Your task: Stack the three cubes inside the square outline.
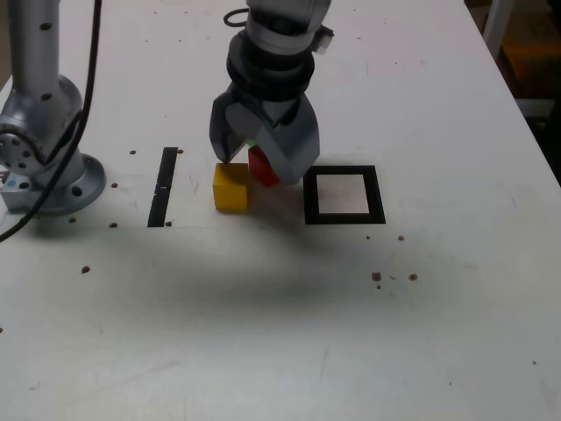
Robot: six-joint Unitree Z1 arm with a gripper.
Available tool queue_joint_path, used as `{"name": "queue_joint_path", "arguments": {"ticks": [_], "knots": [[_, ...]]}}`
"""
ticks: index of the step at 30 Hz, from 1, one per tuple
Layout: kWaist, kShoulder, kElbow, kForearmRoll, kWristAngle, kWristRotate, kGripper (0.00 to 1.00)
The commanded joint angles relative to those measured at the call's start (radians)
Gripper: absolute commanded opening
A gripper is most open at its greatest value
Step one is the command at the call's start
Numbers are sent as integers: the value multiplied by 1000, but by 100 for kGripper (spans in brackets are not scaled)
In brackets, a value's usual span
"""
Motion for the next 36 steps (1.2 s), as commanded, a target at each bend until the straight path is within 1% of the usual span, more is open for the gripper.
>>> {"name": "queue_joint_path", "arguments": {"ticks": [1, 16, 22, 30, 36], "knots": [[-2, 8, -3, -5, 3, 0, 84], [3, 32, -5, -6, 8, 2, 84], [4, -4, -8, 30, 16, 0, 84], [7, -82, -11, 105, 49, -22, 84], [11, -71, -17, 104, 52, -24, 84]]}}
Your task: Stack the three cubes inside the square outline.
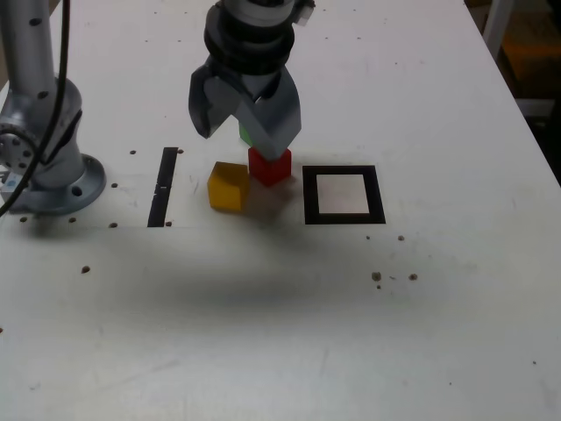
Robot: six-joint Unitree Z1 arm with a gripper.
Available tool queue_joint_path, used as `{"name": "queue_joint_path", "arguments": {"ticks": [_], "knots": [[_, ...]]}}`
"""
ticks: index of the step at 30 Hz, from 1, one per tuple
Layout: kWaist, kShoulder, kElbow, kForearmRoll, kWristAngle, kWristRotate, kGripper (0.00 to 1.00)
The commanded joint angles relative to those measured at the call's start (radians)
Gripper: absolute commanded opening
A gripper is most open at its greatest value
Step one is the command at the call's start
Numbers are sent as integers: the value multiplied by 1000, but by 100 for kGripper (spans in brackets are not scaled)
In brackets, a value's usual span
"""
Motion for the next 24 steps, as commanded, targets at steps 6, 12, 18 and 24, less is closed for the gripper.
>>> {"name": "queue_joint_path", "arguments": {"ticks": [6, 12, 18, 24], "knots": [[3, 61, -29, -26, 2, 0, 84], [3, 102, -37, -47, 2, 1, 84], [3, 127, -39, -63, 2, 1, 84], [3, 142, -40, -74, 2, 2, 83]]}}
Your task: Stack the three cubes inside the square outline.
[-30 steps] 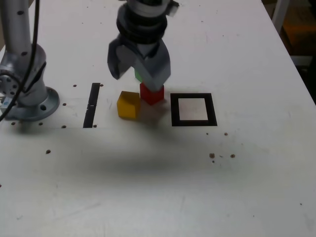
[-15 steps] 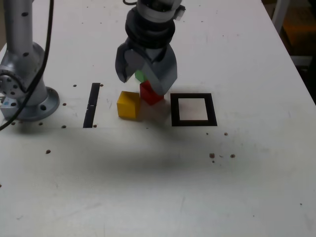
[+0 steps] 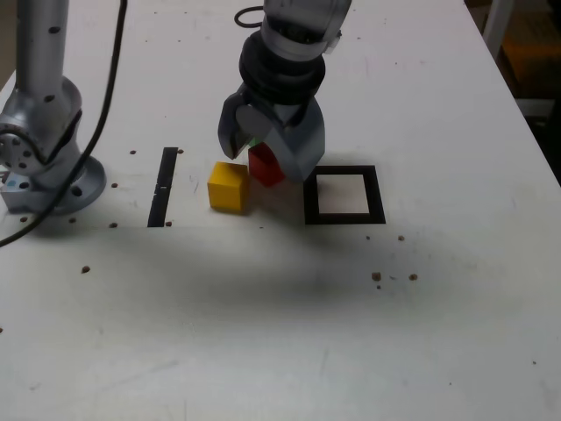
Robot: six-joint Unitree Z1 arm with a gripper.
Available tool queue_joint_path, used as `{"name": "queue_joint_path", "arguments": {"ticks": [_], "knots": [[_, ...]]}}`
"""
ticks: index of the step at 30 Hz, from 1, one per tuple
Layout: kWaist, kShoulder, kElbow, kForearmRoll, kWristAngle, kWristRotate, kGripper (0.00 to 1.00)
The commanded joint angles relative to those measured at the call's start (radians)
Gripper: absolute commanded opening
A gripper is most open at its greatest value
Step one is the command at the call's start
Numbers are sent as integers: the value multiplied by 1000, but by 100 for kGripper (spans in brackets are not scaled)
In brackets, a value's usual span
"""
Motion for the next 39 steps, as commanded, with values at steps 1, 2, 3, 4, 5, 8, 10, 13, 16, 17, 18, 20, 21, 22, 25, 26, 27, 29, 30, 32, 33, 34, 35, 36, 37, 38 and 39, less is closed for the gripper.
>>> {"name": "queue_joint_path", "arguments": {"ticks": [1, 2, 3, 4, 5, 8, 10, 13, 16, 17, 18, 20, 21, 22, 25, 26, 27, 29, 30, 32, 33, 34, 35, 36, 37, 38, 39], "knots": [[3, 11, -3, -4, 2, 2, 83], [3, 13, -4, -5, 2, 2, 83], [3, 16, -4, -6, 1, 3, 82], [3, 18, -5, -7, 1, 3, 82], [3, 20, -5, -8, 1, 4, 82], [3, 30, -6, -13, -2, 7, 82], [3, 37, -5, -18, -3, 10, 81], [7, 43, 2, -26, -7, 12, 77], [12, 46, 9, -31, -11, 12, 71], [14, 47, 10, -31, -12, 12, 69], [14, 47, 11, -32, -12, 12, 68], [21, 47, 12, -32, -17, 12, 61], [23, 47, 11, -32, -20, 12, 57], [26, 47, 11, -33, -23, 12, 53], [33, 47, 7, -36, -31, 12, 43], [33, 47, 6, -38, -32, 12, 40], [34, 46, 4, -41, -33, 12, 36], [34, 46, 0, -50, -33, 12, 30], [35, 45, -1, -55, -33, 12, 28], [35, 45, -4, -62, -33, 12, 25], [35, 45, -4, -64, -33, 12, 25], [35, 44, -6, -67, -33, 12, 24], [35, 43, -7, -68, -33, 12, 24], [35, 43, -8, -69, -32, 12, 23], [35, 41, -9, -69, -31, 11, 23], [35, 40, -10, -69, -30, 11, 23], [35, 38, -12, -69, -30, 11, 22]]}}
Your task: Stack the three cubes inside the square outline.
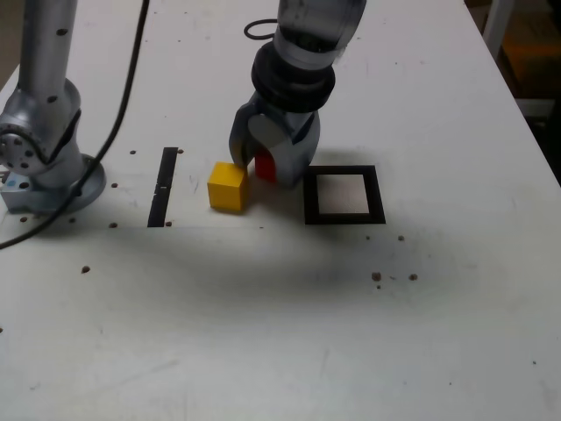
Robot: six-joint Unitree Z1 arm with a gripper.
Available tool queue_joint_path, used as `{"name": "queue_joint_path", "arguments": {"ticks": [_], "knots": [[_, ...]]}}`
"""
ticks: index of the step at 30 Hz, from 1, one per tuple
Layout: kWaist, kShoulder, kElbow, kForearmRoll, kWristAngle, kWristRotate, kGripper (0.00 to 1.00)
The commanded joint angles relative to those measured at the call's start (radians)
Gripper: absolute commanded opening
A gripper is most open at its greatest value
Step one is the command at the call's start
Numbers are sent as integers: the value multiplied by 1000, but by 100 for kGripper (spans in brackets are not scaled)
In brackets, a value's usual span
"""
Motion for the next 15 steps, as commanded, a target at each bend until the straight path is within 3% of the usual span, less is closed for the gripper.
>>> {"name": "queue_joint_path", "arguments": {"ticks": [1, 11, 15], "knots": [[1, -9, -6, 2, 3, 0, 22], [1, -75, -79, 102, 20, -57, 22], [1, -92, -135, 152, 9, -94, 22]]}}
